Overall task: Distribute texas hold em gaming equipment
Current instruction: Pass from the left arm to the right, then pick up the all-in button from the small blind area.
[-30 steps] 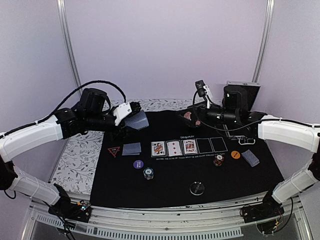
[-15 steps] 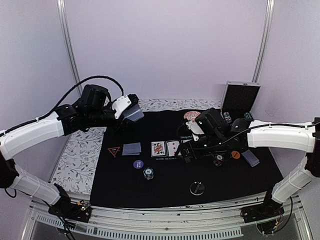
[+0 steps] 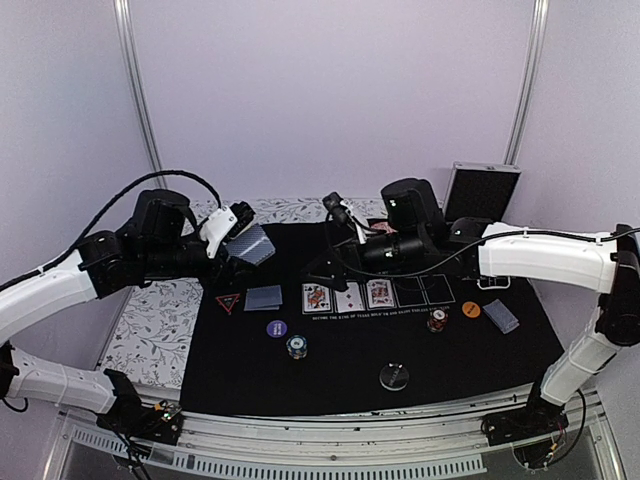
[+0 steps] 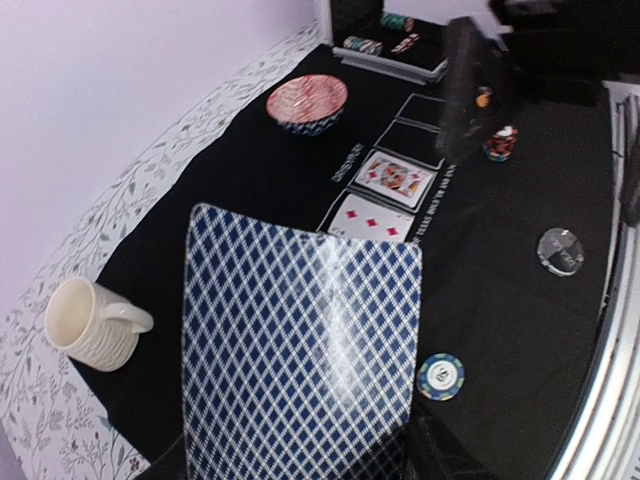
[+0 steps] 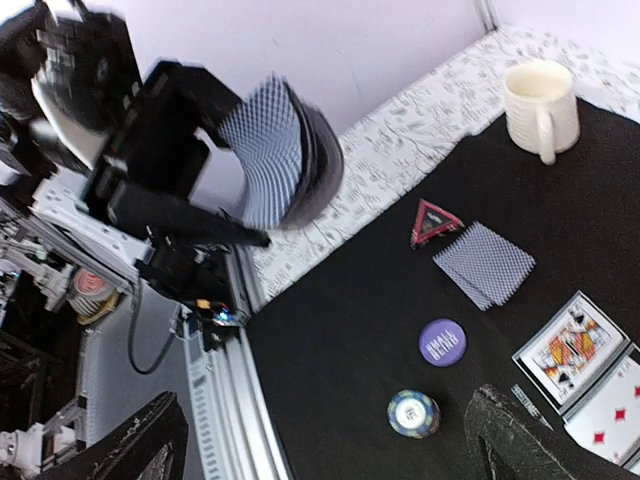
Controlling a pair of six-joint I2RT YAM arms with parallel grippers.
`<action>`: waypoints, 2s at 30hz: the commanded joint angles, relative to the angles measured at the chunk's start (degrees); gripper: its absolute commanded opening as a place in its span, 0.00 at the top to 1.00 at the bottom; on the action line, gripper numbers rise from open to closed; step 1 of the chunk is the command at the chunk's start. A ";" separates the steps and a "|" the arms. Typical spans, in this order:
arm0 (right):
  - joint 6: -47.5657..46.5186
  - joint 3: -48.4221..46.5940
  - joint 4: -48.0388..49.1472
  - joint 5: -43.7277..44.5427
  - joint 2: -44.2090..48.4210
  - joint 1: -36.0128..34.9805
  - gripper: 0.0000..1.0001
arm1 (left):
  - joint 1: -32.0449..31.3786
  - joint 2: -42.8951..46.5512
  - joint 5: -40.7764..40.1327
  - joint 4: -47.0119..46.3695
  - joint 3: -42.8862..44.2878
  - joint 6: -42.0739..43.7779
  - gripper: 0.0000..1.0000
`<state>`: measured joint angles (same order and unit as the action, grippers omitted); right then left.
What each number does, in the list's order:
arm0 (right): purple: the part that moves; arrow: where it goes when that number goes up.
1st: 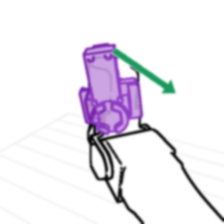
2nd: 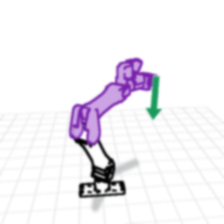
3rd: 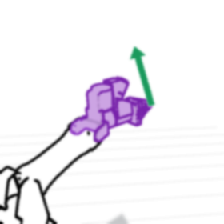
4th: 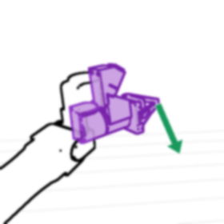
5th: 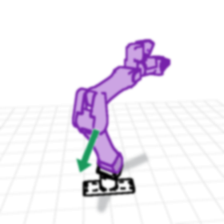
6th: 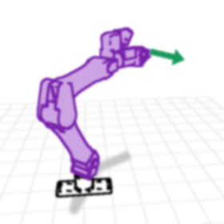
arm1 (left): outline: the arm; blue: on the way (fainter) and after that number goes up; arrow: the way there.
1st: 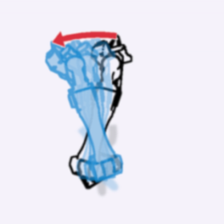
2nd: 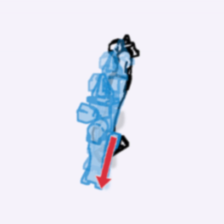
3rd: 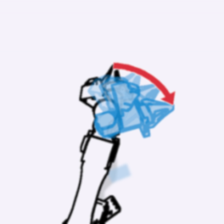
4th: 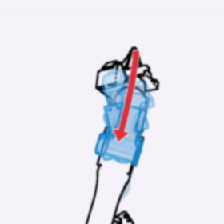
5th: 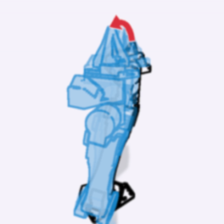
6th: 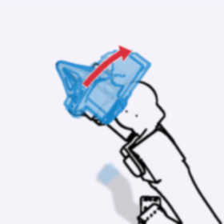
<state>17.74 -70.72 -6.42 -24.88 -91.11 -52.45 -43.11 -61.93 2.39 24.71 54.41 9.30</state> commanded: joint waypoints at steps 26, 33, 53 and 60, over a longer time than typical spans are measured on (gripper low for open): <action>15.90 -8.72 15.91 -27.40 -12.00 3.31 0.98 | -8.92 -8.55 2.51 -1.58 8.11 8.01 0.50; 15.84 -1.00 16.17 -24.64 -6.02 11.22 0.98 | -8.54 -12.84 -4.94 0.94 10.98 -0.87 0.02; -1.87 15.50 5.21 -31.77 3.62 37.48 0.98 | 17.47 -32.29 -7.52 6.98 6.51 -18.35 0.04; -4.65 17.11 4.34 -33.22 2.96 38.40 0.98 | 20.57 -36.76 -5.10 2.88 3.99 -20.77 0.12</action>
<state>16.27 -54.89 -1.04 -55.90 -87.61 -14.55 -23.24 -97.19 -4.03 31.31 59.70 -9.69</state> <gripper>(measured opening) 0.089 0.875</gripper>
